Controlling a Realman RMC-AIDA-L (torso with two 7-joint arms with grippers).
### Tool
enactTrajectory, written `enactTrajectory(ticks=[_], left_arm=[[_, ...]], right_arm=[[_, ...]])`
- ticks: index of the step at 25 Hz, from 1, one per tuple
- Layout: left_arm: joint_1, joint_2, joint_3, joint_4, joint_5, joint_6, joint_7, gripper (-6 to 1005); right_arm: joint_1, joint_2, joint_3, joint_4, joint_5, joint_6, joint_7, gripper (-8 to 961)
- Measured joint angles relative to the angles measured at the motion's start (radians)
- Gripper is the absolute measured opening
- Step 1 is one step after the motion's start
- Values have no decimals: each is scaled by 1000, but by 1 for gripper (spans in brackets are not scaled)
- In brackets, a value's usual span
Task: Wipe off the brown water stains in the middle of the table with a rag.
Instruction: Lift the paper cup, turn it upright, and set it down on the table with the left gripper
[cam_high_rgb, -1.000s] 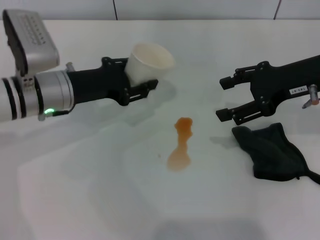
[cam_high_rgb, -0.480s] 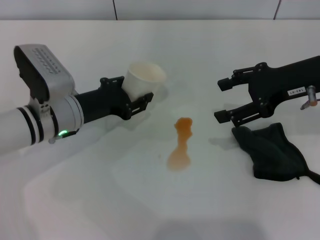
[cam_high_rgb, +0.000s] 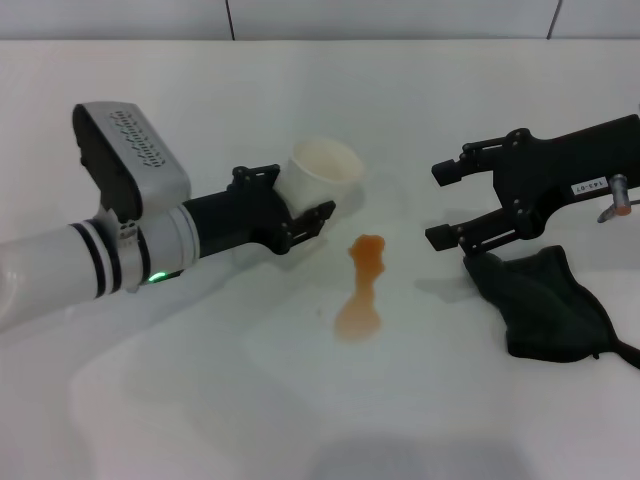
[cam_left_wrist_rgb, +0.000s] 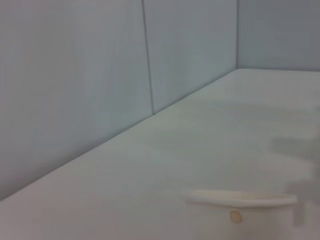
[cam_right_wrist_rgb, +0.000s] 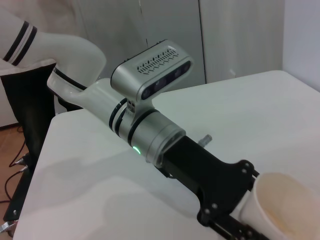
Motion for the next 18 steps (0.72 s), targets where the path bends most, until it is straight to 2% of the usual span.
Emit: enactTrajectory(ticks=[4,18], left_arm=[[-9,0,0,-19,-1,0,-3,617],[25,1,0,-33,9,-5,-16,670]], right_arm=[[-2,1,-1,0,0,0,0,855],[-14,2,-1,1,5,-6,0,855]])
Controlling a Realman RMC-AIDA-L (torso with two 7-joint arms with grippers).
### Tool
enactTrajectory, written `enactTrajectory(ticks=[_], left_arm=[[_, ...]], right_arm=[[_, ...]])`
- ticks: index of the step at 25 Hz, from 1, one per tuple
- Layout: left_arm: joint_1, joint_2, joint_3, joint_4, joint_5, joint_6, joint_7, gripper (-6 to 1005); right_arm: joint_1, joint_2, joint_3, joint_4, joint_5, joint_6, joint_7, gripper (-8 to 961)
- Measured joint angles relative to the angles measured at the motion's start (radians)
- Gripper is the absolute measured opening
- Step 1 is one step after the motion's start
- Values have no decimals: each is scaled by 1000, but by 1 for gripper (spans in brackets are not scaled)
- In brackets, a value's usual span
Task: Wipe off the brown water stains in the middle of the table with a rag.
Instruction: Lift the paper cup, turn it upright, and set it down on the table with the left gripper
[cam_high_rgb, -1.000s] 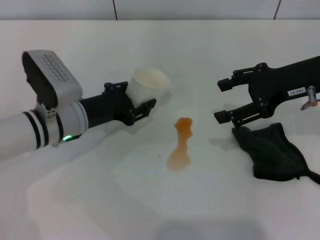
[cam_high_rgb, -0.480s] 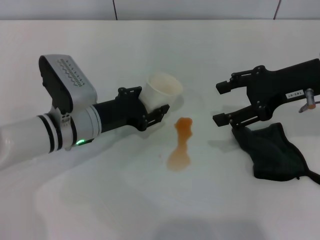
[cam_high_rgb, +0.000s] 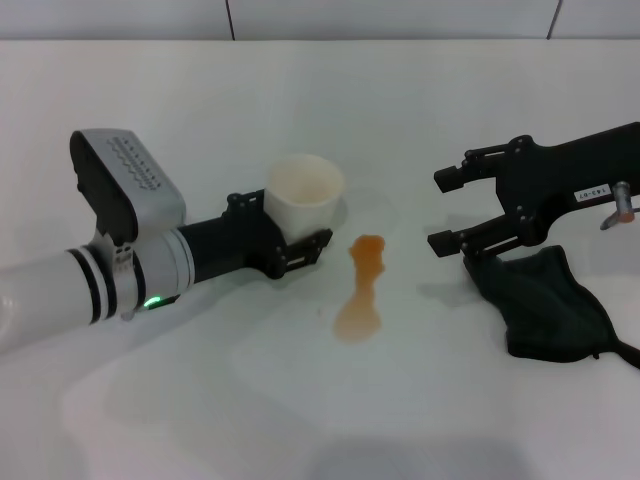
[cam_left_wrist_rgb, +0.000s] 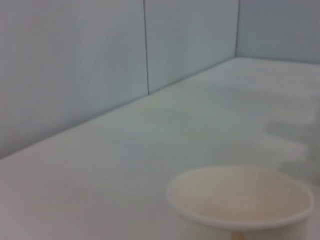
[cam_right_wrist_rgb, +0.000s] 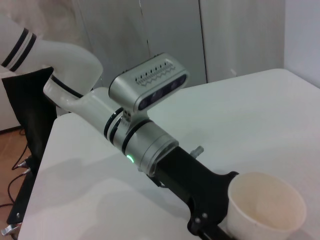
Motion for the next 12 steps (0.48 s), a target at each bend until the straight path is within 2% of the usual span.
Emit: enactTrajectory(ticks=[10,12], left_arm=[[21,5,-5,15,-12,-17,-4,707],[21,6,-5,22,-13,-22,-7,832]], right_arm=[[-7,0,0,1,8,1,0,855],[-7,0,-1,1,8,1,0,854]])
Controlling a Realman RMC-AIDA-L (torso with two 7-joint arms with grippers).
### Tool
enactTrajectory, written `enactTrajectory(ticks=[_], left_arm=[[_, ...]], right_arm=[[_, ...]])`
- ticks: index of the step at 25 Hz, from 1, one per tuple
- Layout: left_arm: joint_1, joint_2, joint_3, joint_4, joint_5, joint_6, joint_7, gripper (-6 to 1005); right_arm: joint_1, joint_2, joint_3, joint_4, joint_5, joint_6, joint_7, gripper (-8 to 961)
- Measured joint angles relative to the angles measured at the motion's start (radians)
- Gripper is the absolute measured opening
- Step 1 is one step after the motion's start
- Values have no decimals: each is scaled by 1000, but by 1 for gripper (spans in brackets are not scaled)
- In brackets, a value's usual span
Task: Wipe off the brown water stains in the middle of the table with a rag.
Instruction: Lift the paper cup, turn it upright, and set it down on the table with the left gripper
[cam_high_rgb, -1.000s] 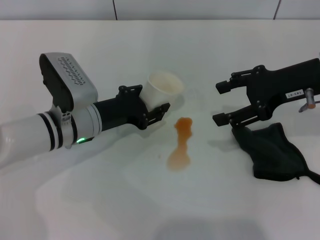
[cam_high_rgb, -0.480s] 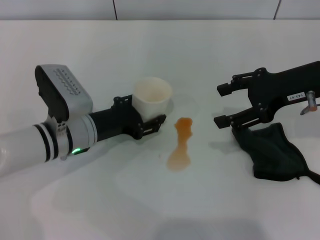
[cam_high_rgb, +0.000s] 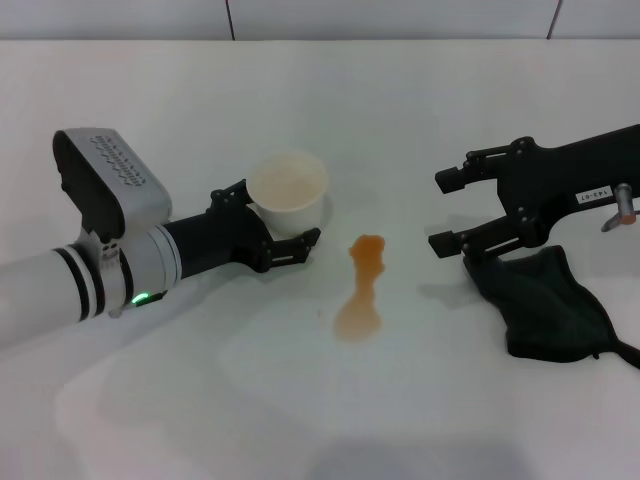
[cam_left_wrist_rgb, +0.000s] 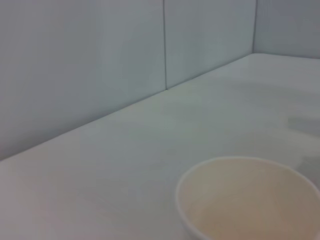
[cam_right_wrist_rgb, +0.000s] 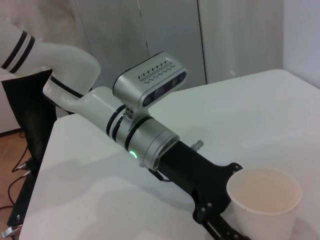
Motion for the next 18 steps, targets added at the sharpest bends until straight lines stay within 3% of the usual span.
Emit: enactTrajectory(ticks=[1,9,18], left_arm=[[0,0,0,1,0,-3,-1,895],[1,2,-1,9,-8,4,4,895],[99,2,-2,57,-42,84,5,895]], right_arm=[[0,0,-3,0,0,1,0,854],[0,0,-8,0,1,4,4,854],[2,0,-8,0,1,4,8,854]])
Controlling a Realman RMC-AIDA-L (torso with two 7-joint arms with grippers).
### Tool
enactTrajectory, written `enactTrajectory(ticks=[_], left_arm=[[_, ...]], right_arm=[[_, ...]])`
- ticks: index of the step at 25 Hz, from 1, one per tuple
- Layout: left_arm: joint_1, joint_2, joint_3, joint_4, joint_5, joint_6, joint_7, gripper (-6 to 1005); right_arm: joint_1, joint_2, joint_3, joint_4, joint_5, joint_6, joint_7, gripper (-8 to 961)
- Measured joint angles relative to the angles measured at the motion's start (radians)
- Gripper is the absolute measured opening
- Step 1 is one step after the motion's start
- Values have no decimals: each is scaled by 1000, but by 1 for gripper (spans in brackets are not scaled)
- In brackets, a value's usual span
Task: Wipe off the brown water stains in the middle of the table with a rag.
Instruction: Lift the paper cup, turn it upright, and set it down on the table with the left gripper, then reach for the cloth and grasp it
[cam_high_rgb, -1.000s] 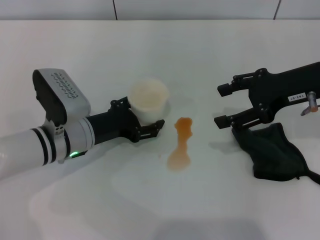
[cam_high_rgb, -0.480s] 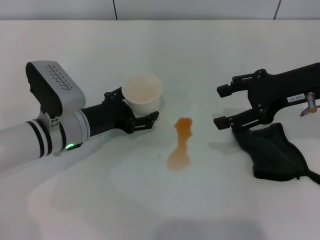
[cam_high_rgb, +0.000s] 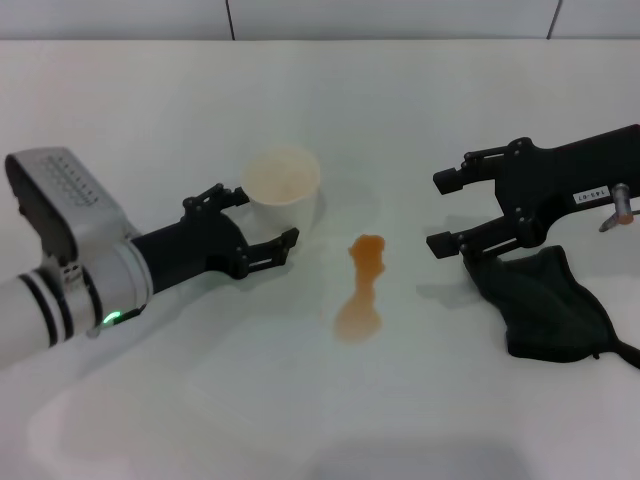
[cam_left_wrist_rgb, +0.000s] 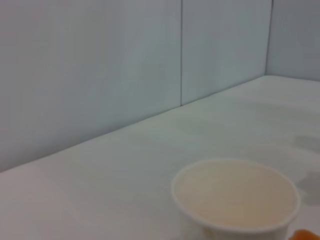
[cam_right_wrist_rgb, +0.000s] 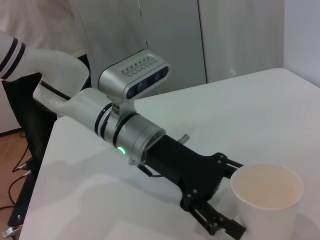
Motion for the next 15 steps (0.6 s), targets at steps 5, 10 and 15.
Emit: enactTrajectory(ticks=[5,10,15], left_arm=[[70,4,3,33,-45,62,17,895],[174,17,7,148,-18,229,-36,895],[269,26,7,388,155,399,-257,894]], right_arm=[[-1,-2,3,0,0,2,1,854],[-8,-5,4,-18,-9,1,31,854],[-45,-7,0,-104,-35,-6,99,854]])
